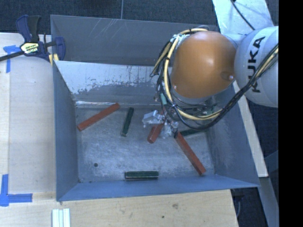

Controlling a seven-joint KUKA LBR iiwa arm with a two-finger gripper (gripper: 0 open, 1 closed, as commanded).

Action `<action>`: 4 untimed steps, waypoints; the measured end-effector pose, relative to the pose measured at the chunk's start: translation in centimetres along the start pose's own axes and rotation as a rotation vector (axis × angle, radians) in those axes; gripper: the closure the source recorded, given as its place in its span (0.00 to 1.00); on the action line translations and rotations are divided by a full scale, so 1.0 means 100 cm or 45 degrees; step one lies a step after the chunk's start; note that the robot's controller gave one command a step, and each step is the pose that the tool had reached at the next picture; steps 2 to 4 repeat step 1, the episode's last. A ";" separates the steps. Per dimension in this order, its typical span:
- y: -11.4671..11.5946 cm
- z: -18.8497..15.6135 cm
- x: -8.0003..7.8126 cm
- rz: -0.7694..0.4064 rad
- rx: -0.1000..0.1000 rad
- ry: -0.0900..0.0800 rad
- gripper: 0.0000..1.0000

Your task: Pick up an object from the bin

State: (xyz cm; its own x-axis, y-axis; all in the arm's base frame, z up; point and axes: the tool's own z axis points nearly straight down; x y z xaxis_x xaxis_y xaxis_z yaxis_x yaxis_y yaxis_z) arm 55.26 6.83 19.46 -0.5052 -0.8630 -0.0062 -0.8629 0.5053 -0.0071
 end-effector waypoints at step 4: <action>-0.003 -0.020 -0.005 0.003 -0.004 0.002 1.00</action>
Offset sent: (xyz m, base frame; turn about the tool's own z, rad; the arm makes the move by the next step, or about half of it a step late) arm 0.0040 0.0028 0.0181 -0.0006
